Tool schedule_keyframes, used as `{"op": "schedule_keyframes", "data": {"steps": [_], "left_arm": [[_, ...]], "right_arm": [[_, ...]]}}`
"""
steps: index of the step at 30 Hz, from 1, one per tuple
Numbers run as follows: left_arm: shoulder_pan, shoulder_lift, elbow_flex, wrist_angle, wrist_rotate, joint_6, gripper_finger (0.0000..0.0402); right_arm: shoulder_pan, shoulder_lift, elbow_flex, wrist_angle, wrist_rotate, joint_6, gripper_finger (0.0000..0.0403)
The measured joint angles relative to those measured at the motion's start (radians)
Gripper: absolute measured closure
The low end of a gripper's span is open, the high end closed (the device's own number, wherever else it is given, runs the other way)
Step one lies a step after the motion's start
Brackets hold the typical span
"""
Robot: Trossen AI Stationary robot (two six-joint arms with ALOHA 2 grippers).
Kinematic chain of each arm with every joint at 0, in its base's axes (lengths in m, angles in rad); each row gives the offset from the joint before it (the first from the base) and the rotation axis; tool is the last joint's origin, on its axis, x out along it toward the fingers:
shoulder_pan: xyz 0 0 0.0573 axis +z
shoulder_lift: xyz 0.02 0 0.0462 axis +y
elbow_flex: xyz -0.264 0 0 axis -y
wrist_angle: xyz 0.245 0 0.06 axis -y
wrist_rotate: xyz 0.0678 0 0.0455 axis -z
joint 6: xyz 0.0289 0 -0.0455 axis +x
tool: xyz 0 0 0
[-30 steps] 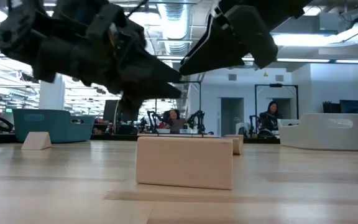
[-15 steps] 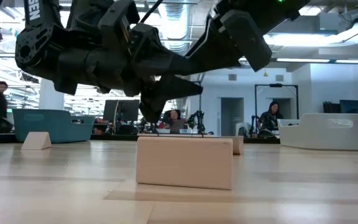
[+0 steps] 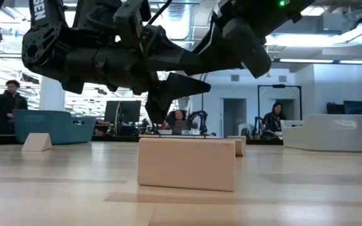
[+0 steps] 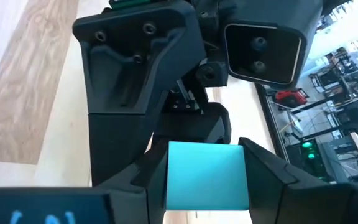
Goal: Sort & place blocks by color
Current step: Put the light blue block into the transparent bin
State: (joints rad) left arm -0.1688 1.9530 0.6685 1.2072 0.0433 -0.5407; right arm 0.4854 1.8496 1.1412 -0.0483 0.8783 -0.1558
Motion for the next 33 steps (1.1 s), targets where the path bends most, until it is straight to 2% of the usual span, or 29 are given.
{"op": "schedule_keyframes", "data": {"steps": [10, 23, 26, 33], "left_arm": [[0.004, -0.007, 0.008, -0.106, 0.008, 0.029, 0.0216], [0.003, -0.013, 0.005, -0.01, 0.046, 0.026, 0.0216], [0.003, -0.012, 0.005, 0.021, 0.025, 0.024, 0.0216], [0.003, -0.012, 0.005, 0.041, -0.098, -0.001, 0.0217]], "right_arm": [[0.034, 0.008, -0.005, -0.066, 0.091, -0.055, 0.0221], [0.032, 0.006, -0.003, -0.064, 0.108, -0.093, 0.0222], [0.032, 0.005, -0.002, -0.051, 0.116, -0.116, 0.0223], [0.038, 0.005, -0.002, -0.003, 0.116, -0.169, 0.0219]]}}
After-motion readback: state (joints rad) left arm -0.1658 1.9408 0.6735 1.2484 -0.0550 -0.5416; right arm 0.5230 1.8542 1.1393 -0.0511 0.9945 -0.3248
